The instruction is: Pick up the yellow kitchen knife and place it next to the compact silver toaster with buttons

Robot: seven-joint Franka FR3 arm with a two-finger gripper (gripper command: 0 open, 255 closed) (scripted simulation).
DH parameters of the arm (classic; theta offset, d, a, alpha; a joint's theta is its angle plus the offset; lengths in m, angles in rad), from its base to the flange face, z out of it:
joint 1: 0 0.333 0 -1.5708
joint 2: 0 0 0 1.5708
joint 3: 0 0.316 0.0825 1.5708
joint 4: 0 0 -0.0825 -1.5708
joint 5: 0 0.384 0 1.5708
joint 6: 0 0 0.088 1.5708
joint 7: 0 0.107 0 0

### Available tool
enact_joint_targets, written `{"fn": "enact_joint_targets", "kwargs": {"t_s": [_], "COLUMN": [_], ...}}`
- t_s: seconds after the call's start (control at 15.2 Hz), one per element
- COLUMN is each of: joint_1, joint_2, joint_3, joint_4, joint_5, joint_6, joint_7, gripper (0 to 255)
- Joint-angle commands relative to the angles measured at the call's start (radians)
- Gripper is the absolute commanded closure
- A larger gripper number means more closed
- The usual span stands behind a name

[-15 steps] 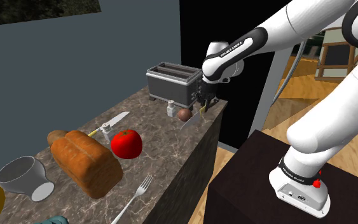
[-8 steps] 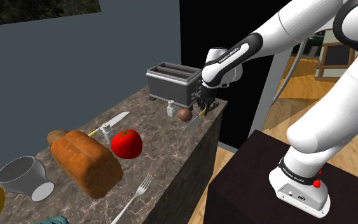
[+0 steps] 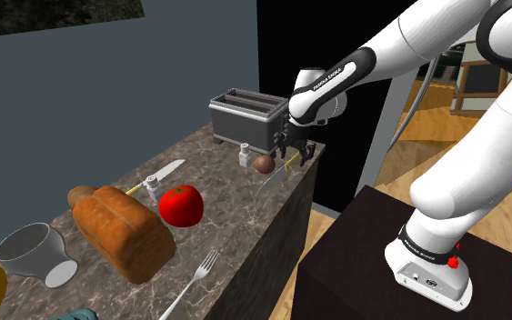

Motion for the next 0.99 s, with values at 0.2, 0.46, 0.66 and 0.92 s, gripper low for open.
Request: {"fn": "enact_joint_targets", "kwargs": {"t_s": [0.2, 0.46, 0.66, 0.92], "joint_1": [-0.002, -0.007, -0.007, -0.007], "joint_2": [-0.029, -0.099, -0.099, -0.099], "joint_3": [-0.006, -0.023, -0.023, -0.023], "joint_4": [0.010, 0.045, 0.045, 0.045], "joint_5": [0.004, 0.008, 0.008, 0.008], "joint_6": [-0.039, -0.145, -0.145, -0.145], "joint_7": [-0.004, -0.011, -0.011, -0.011], "gripper": [0, 0, 0, 0]}}
